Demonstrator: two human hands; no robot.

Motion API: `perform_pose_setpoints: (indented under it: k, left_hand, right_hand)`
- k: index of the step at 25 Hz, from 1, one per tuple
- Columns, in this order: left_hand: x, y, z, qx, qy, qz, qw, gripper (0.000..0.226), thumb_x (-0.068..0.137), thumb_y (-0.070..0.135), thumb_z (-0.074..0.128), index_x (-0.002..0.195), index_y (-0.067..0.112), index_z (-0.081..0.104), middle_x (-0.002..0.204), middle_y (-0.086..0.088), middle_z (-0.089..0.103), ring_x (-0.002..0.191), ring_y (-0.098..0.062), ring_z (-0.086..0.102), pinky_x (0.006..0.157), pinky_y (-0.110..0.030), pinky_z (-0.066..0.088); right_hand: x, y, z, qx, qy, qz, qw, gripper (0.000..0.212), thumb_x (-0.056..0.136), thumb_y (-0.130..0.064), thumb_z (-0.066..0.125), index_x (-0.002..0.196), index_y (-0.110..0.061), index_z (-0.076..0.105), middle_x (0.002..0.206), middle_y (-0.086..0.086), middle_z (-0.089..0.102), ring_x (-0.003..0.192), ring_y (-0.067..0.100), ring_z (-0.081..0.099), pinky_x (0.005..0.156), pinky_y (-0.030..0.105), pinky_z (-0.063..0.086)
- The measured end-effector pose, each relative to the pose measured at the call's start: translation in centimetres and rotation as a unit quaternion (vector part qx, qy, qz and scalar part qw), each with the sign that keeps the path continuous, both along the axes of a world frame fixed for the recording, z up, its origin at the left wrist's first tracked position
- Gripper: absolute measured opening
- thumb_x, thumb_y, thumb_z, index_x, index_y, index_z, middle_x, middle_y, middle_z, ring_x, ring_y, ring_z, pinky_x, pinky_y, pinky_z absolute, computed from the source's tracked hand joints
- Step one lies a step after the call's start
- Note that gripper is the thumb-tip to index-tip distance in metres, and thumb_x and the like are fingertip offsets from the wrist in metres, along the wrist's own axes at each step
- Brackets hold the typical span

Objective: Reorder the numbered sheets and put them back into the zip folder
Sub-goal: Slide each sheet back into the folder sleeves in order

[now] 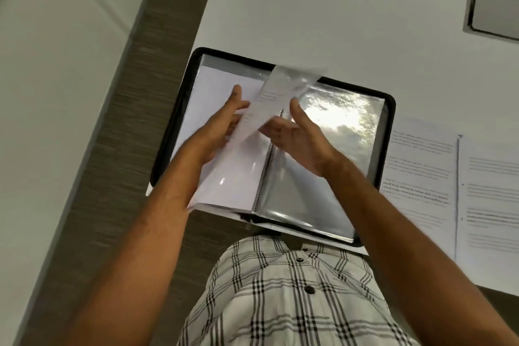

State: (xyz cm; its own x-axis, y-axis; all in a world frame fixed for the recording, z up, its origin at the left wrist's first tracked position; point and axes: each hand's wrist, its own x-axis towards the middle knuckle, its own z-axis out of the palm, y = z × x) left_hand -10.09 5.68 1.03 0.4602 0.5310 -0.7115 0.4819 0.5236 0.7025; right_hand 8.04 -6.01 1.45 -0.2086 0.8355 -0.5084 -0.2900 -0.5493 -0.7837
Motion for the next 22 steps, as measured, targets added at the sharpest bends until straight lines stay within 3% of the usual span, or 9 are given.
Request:
perform_pose_setpoints:
  k: [3, 5, 7, 9, 12, 14, 16, 19, 22]
  left_hand:
    - [-2.7, 1.4, 0.4, -0.012, 0.03, 0.012, 0.999, 0.1, 0.065, 0.104, 0.034, 0.146, 0.047, 0.049, 0.157, 0.004, 0.047, 0.145, -0.021, 0.041, 0.12, -0.046, 0.025]
    - [-3.8, 1.9, 0.7, -0.007, 0.029, 0.048, 0.998, 0.102, 0.062, 0.103, 0.046, 0.149, 0.048, 0.044, 0.161, 0.011, 0.039, 0.148, -0.014, 0.035, 0.124, -0.048, 0.022]
    - [-4.0, 1.8, 1.0, 0.047, 0.056, 0.059, 0.996, 0.094, 0.078, 0.088, 0.053, 0.155, 0.037, 0.037, 0.164, 0.01, 0.033, 0.15, -0.014, 0.03, 0.123, -0.04, 0.022]
    - [-3.9, 1.4, 0.5, 0.132, 0.126, 0.046, 0.982, 0.075, 0.096, 0.062, 0.056, 0.156, 0.022, 0.037, 0.159, 0.001, 0.039, 0.146, -0.02, 0.037, 0.106, -0.03, 0.032]
    - [-4.1, 0.9, -1.1, 0.276, 0.241, 0.022, 0.93, 0.058, 0.097, 0.044, 0.063, 0.146, 0.018, 0.046, 0.144, -0.007, 0.055, 0.131, -0.03, 0.053, 0.096, -0.037, 0.046]
    - [-4.1, 0.5, -2.3, 0.353, 0.319, -0.014, 0.879, 0.065, 0.092, 0.039, 0.071, 0.146, 0.017, 0.042, 0.14, -0.011, 0.056, 0.126, -0.034, 0.056, 0.095, -0.05, 0.052]
    - [-3.9, -0.4, -3.2, 0.409, 0.383, -0.039, 0.827, 0.082, 0.086, 0.034, 0.079, 0.151, 0.016, 0.031, 0.143, -0.016, 0.051, 0.127, -0.037, 0.054, 0.092, -0.054, 0.054]
    - [-3.5, -1.2, -3.9, 0.452, 0.434, -0.05, 0.778, 0.098, 0.081, 0.033, 0.084, 0.155, 0.016, 0.022, 0.152, -0.018, 0.037, 0.132, -0.037, 0.046, 0.094, -0.055, 0.051]
    - [-3.3, -1.8, -4.6, 0.485, 0.419, -0.114, 0.759, 0.076, 0.084, 0.034, 0.079, 0.147, 0.019, 0.04, 0.155, -0.016, 0.032, 0.139, -0.036, 0.036, 0.108, -0.057, 0.037]
  right_hand:
    - [-2.5, 1.2, -0.8, 0.025, -0.101, 0.078, 0.991, 0.072, 0.099, -0.079, 0.016, 0.145, -0.044, 0.059, 0.16, -0.016, 0.046, 0.155, 0.006, 0.029, 0.13, 0.055, 0.002]
    - [-3.5, 1.4, -1.2, 0.026, -0.144, 0.117, 0.982, 0.072, 0.097, -0.081, 0.015, 0.149, -0.047, 0.052, 0.167, -0.017, 0.035, 0.159, 0.007, 0.017, 0.129, 0.055, -0.005]
    - [-4.1, 1.4, -1.2, 0.025, -0.17, 0.127, 0.977, 0.069, 0.102, -0.074, 0.015, 0.154, -0.042, 0.048, 0.17, -0.013, 0.028, 0.159, 0.007, 0.014, 0.129, 0.049, -0.006]
    - [-4.3, 1.1, -1.2, 0.043, -0.21, 0.136, 0.967, 0.063, 0.109, -0.063, 0.015, 0.157, -0.036, 0.045, 0.171, -0.01, 0.028, 0.159, 0.007, 0.014, 0.13, 0.049, -0.008]
    - [-4.4, 0.7, -2.0, 0.063, -0.251, 0.155, 0.954, 0.057, 0.113, -0.052, 0.02, 0.161, -0.029, 0.039, 0.171, -0.008, 0.027, 0.16, 0.006, 0.011, 0.131, 0.044, -0.006]
    - [-4.4, 0.6, -2.5, 0.063, -0.26, 0.152, 0.952, 0.053, 0.113, -0.049, 0.026, 0.16, -0.027, 0.041, 0.17, -0.008, 0.03, 0.159, 0.005, 0.012, 0.131, 0.042, -0.005]
    - [-4.3, 0.6, -2.8, 0.067, -0.257, 0.146, 0.953, 0.05, 0.113, -0.046, 0.031, 0.158, -0.027, 0.044, 0.17, -0.007, 0.032, 0.159, 0.006, 0.013, 0.131, 0.039, -0.006]
    - [-4.3, 0.7, -3.2, 0.074, -0.253, 0.148, 0.953, 0.047, 0.114, -0.043, 0.034, 0.156, -0.028, 0.047, 0.169, -0.007, 0.032, 0.159, 0.006, 0.013, 0.129, 0.035, -0.007]
    - [-4.2, 0.6, -3.8, 0.082, -0.219, 0.096, 0.968, 0.04, 0.112, -0.04, 0.043, 0.146, -0.028, 0.058, 0.162, -0.006, 0.045, 0.155, 0.009, 0.029, 0.131, 0.038, 0.009]
